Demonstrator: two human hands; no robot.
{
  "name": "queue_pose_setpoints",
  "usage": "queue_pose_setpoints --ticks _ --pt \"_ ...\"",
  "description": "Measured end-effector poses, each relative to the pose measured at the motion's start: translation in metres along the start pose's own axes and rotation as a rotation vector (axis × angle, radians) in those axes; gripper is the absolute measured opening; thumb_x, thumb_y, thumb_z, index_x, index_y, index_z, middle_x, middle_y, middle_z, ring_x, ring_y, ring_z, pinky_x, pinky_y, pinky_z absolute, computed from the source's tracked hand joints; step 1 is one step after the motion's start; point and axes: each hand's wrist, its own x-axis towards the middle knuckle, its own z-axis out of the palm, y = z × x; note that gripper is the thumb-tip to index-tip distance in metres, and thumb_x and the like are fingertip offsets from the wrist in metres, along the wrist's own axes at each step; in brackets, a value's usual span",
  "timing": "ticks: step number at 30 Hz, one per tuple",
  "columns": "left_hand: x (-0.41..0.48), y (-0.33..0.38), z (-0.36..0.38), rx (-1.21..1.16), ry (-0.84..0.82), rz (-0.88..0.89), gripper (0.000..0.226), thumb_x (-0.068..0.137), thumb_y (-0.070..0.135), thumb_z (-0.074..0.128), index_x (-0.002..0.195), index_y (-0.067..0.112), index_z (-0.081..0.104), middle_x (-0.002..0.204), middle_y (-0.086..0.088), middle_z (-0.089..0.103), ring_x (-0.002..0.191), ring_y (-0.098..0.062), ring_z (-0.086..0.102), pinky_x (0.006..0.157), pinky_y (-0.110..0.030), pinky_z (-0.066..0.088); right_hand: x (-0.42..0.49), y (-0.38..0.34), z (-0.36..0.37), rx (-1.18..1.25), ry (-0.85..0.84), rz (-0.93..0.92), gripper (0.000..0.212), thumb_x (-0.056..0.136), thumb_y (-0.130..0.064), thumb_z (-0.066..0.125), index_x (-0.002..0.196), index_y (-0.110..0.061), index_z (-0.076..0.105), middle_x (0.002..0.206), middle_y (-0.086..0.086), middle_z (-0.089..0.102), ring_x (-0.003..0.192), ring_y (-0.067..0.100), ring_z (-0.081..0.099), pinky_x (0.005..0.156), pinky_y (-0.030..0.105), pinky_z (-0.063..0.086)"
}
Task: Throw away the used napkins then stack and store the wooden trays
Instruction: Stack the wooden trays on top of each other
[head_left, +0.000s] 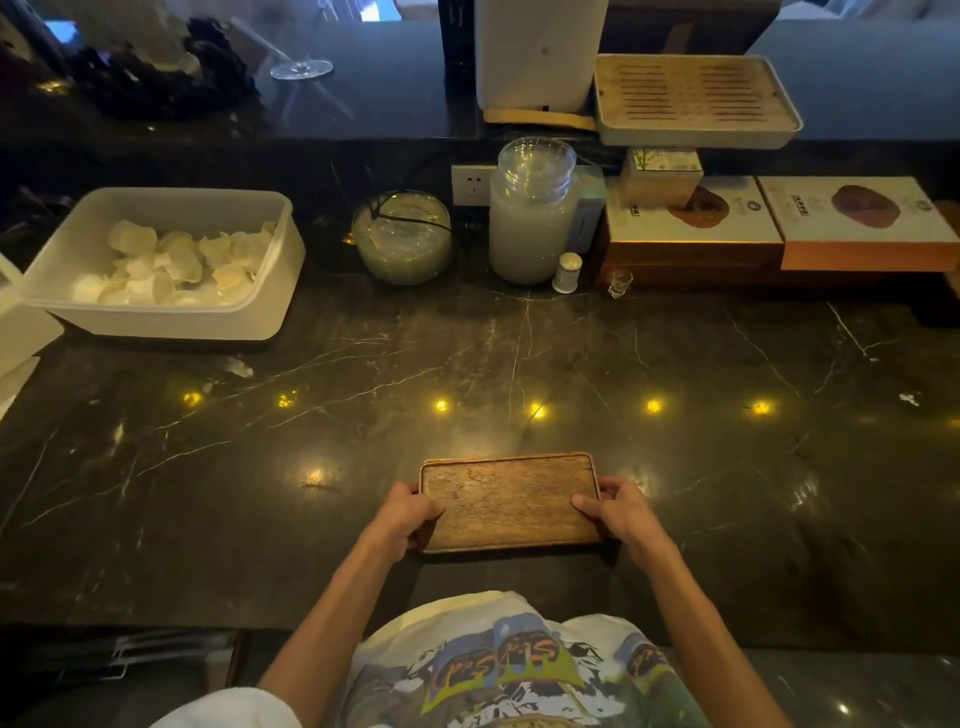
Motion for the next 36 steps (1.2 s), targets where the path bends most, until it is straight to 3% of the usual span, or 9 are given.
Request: queue_pose_setpoints --ticks 3,7,13,22,27,29,31,33,36 --pt "-0.001 0.005 -0.002 -0.002 -0.027 0.009 0.029 0.088 0.004 0.065 0.108 0.015 0.046 0.096 -0.006 0.064 0.083 -0.017 0.063 0.056 -0.03 0.05 0.001 0.001 -0.009 0.031 -0.045 0.022 0.058 0.08 -0.013 0.077 0.13 -0.01 0.049 0.095 -0.006 0.062 0.083 0.007 0.061 0.057 0.018 0.047" --pt "-0.005 0.015 0.003 0.043 -0.068 0.197 0.038 0.085 0.001 0.066 0.11 0.019 0.043 0.107 -0.005 0.06 0.094 -0.014 0.059 0.065 -0.026 0.05 0.0 0.0 -0.03 0.032 -0.033 -0.087 0.064 0.081 -0.012 0.075 0.136 -0.016 0.043 0.118 -0.001 0.058 0.101 0.012 0.057 0.078 0.024 0.047" --pt "-0.01 0.019 0.02 0.319 -0.061 0.649 0.051 0.078 -0.003 0.07 0.103 0.026 0.037 0.11 0.002 0.048 0.103 -0.009 0.054 0.076 -0.02 0.053 -0.012 -0.009 -0.062 -0.089 0.046 -0.421 0.059 0.078 0.005 0.072 0.122 -0.022 0.045 0.115 -0.011 0.051 0.104 0.002 0.054 0.073 0.002 0.047" --pt "-0.016 0.007 0.025 0.543 -0.022 0.832 0.047 0.079 -0.001 0.065 0.099 0.032 0.037 0.105 0.007 0.046 0.093 -0.011 0.054 0.071 -0.017 0.051 -0.02 0.015 -0.055 -0.271 0.14 -0.499 0.051 0.079 0.001 0.073 0.112 -0.028 0.047 0.113 -0.003 0.048 0.104 0.014 0.055 0.09 0.034 0.052" --pt "-0.029 0.013 0.043 0.922 0.103 1.076 0.057 0.082 0.022 0.069 0.132 0.026 0.043 0.137 0.005 0.044 0.129 -0.013 0.037 0.106 -0.033 0.04 -0.021 0.007 -0.057 -0.272 0.107 -0.453 0.05 0.081 -0.002 0.072 0.115 -0.028 0.047 0.117 -0.007 0.048 0.109 0.013 0.056 0.094 0.033 0.051" --pt "-0.031 0.014 0.05 0.983 0.18 1.054 0.056 0.083 0.03 0.069 0.132 0.027 0.044 0.139 0.003 0.043 0.131 -0.018 0.033 0.105 -0.036 0.041 -0.021 0.004 -0.062 -0.369 0.052 -0.406 0.056 0.08 -0.011 0.074 0.125 -0.028 0.045 0.126 -0.004 0.048 0.12 0.018 0.053 0.097 0.032 0.049" --pt "-0.031 0.017 0.052 0.947 0.185 1.041 0.048 0.085 0.029 0.068 0.127 0.028 0.047 0.133 0.004 0.046 0.124 -0.016 0.037 0.097 -0.031 0.046 -0.023 -0.002 -0.065 -0.623 0.097 -0.416 0.083 0.077 -0.033 0.077 0.145 -0.025 0.029 0.148 0.0 0.039 0.14 0.024 0.035 0.112 0.041 0.036" --pt "-0.031 0.021 0.051 0.919 0.166 1.051 0.044 0.086 0.026 0.067 0.125 0.028 0.048 0.128 0.005 0.048 0.117 -0.014 0.041 0.091 -0.027 0.048 -0.031 -0.012 -0.058 -0.794 0.278 -0.584 0.104 0.075 -0.056 0.068 0.154 -0.025 0.007 0.161 -0.003 0.014 0.15 0.02 0.004 0.119 0.043 0.011" --pt "-0.031 0.02 0.051 0.903 0.16 1.046 0.044 0.086 0.023 0.067 0.125 0.028 0.048 0.127 0.005 0.048 0.115 -0.013 0.041 0.091 -0.028 0.049 -0.052 -0.02 -0.026 -0.944 0.375 -0.799 0.108 0.077 -0.067 0.056 0.155 -0.019 0.0 0.163 0.0 0.003 0.15 0.019 -0.006 0.121 0.045 0.003"
